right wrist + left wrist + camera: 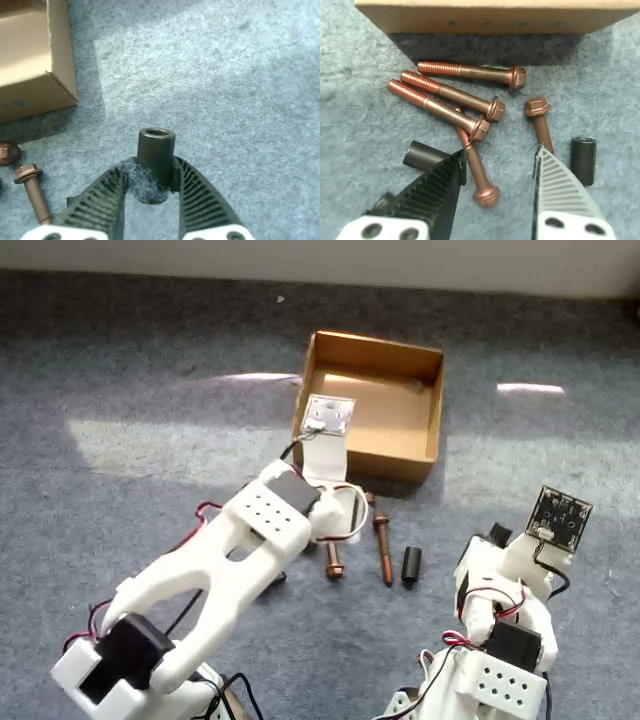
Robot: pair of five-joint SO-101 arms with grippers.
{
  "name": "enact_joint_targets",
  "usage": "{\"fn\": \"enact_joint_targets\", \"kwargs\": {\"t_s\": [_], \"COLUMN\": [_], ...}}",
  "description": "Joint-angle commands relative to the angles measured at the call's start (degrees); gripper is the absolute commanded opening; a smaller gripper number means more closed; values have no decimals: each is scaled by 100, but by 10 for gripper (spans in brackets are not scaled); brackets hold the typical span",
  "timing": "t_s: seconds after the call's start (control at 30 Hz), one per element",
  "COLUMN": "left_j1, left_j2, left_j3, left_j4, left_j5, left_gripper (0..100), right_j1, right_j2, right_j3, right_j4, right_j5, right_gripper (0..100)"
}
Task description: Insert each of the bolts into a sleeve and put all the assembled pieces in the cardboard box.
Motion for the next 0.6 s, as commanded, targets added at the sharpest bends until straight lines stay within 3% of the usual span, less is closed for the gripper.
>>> {"fn": "enact_joint_targets", "kwargs": {"t_s": [0.0,0.27,0.57], "left_j1": [259,611,602], "left_j2": [303,1358,2369], "left_j3": [-312,-400,-1613], "left_j4": [-677,-1626,-862], "left_j5": [97,105,114], "left_gripper": [231,231,231], "right_j1": [31,22,13], "right_j2": [-84,-84,-84], "right_j3": [-92,-75,-48], "right_j4": [-136,-136,-145], "right_j5": [-53,-26,-9], "right_gripper": [4,4,4]}}
